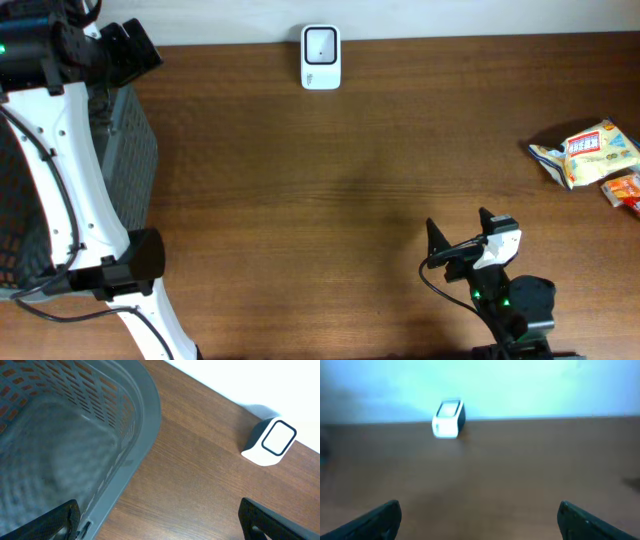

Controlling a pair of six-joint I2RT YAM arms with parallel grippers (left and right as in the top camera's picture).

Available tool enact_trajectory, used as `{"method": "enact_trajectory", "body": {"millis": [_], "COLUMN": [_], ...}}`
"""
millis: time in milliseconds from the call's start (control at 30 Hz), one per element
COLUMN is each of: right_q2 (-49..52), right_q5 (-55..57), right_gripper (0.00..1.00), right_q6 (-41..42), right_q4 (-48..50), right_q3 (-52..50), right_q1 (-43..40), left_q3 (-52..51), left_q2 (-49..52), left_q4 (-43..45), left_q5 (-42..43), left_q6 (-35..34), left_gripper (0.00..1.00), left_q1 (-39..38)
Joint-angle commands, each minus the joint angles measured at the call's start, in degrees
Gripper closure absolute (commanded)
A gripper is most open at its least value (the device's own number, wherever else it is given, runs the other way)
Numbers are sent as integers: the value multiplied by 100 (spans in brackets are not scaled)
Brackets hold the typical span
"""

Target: Scan the item barcode

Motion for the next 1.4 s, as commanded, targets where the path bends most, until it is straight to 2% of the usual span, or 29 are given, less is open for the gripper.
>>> {"method": "enact_trajectory", "body": {"millis": [0,133,267,333,433,633,700,767,933,1000,1367], "right_q2": [-492,-1097,-1121,-1121,-1102,-1121,-1121,-1121,-1121,-1121,-1121], "right_q5": [382,852,852,850,780,890,940,997,999,999,979], "right_gripper": [1,1,1,1,1,1,1,1,2,1,1], "right_q6": [7,4,-2,-284,-361,-387,-968,-1187,-1014,-555,-588], "right_q4": [170,164,380,372,-166,-162,-184,-186,-188,-192,-181], "right_q3": [-341,-385,-564,-564,-564,-564,-564,-564,-564,-564,-564], "right_q1": [42,42,52,52,48,50,52,42,39,-151,-175], "left_q3": [4,4,4,4,4,4,4,4,4,4,4], "left_q2": [-70,-70,-70,-70,-70,-70,-70,-70,-70,-70,-70], "left_q4": [-2,-2,-2,-2,-2,-2,-2,-2,-2,-2,-2], "left_q5": [39,39,39,39,39,39,39,39,39,39,39], "left_q6": [-52,-52,-52,-52,-52,-52,-52,-52,-52,-52,-52], "left_gripper": [1,1,1,1,1,1,1,1,1,1,1], "left_q1": [11,11,11,11,11,11,11,11,11,9,11]}}
